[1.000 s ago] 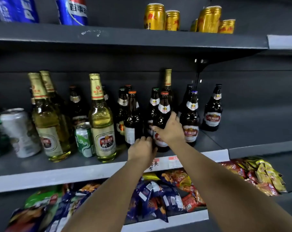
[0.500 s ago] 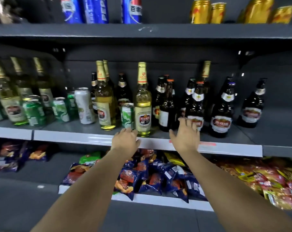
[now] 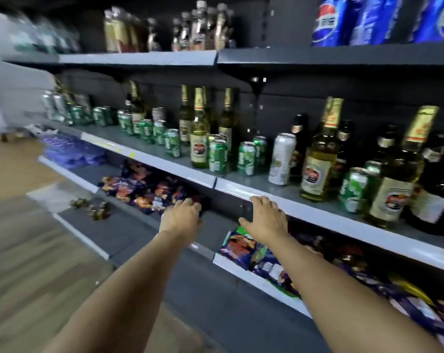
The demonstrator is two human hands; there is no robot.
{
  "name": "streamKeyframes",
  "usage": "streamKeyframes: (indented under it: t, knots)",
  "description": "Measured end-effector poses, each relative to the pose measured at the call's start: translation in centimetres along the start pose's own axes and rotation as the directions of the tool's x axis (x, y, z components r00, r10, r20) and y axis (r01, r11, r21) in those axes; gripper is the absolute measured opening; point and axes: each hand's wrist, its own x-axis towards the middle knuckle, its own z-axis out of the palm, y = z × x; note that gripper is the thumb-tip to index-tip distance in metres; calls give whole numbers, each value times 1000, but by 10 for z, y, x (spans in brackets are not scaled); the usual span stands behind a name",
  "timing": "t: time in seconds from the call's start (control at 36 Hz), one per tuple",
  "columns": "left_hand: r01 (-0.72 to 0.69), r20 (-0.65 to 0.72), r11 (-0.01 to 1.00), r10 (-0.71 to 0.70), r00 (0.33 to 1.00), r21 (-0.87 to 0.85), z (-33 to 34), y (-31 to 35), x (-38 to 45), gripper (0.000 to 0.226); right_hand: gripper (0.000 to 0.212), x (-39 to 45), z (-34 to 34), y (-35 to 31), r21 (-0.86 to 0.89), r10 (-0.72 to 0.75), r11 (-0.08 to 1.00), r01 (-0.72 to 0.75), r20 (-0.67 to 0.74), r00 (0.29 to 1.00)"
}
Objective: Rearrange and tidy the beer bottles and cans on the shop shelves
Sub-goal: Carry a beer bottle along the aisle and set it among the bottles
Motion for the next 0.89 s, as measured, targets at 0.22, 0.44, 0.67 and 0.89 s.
streamKeyframes:
  t: [0.22,0.44,0.67,0.89]
  knots:
    - [191,30,982,-191,981,8,8,-145,-23,38,63,34,53,-148,-40,-277,959,281,90,957]
    - [272,89,960,-277,957,63,25,-235,-26,43,63,76,102,-246,-25,-386,918,397,183,904]
    - [322,134,940,-335,932,112,42,-322,16,44,60,151,146,-319,28,-445,893,449,202,873]
    - [312,106,939,-329,939,148,38,-399,115,44,66,260,169,-376,80,-441,897,434,194,876]
